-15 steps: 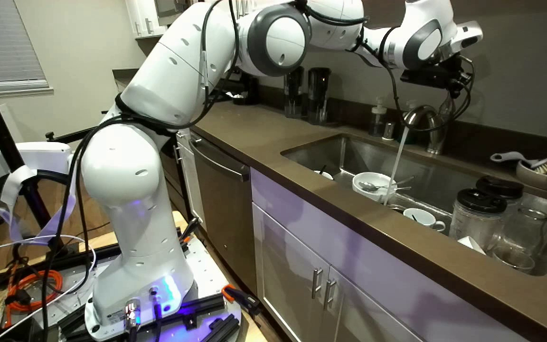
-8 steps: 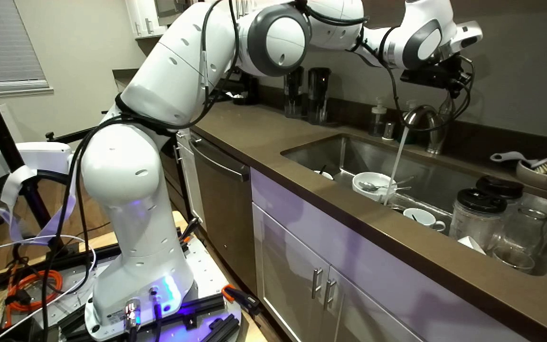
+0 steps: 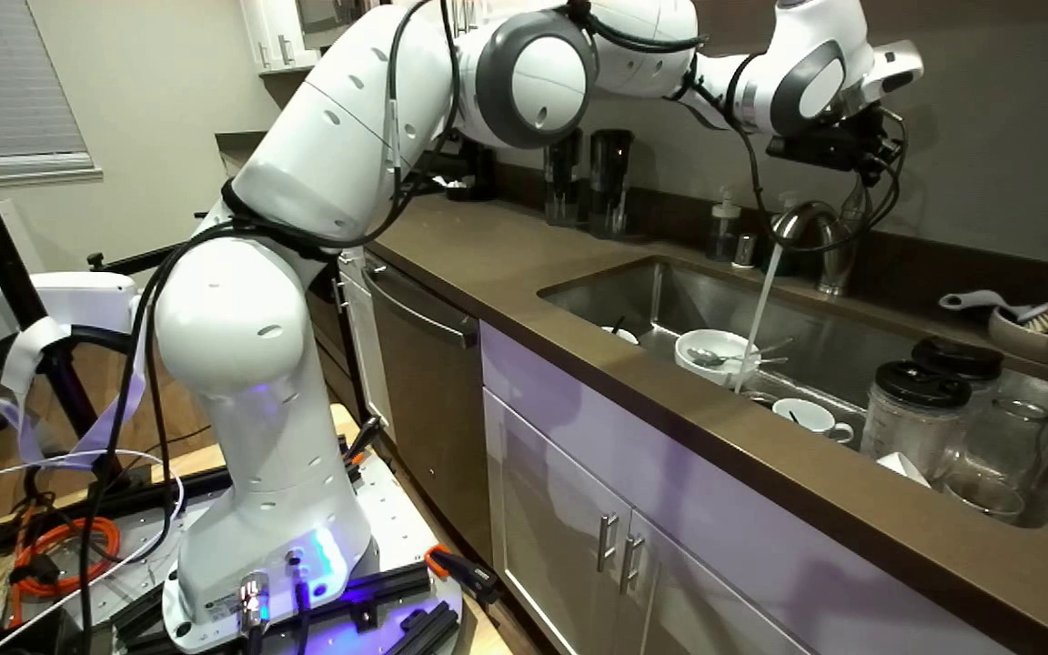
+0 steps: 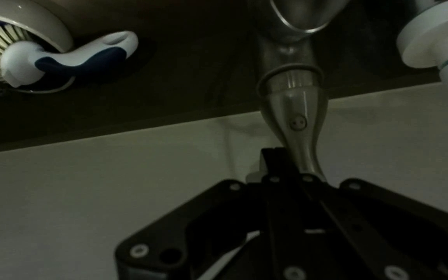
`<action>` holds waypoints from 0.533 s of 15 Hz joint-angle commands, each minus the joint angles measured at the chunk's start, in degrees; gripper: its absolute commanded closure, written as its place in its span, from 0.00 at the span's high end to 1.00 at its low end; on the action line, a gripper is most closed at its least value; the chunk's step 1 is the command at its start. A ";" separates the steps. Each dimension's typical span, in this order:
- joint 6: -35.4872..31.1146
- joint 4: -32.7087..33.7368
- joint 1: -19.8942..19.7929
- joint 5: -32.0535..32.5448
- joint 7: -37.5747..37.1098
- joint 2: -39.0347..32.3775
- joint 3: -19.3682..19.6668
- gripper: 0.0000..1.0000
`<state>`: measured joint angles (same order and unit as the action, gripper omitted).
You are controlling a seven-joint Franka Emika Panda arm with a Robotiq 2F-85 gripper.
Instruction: Open the tap
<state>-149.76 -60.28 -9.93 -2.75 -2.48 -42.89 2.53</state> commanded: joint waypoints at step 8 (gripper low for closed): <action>-6.35 0.58 -0.11 -0.47 -0.38 -0.45 -0.95 0.02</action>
<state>-154.39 -60.28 -10.25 -2.76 -2.51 -43.19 2.02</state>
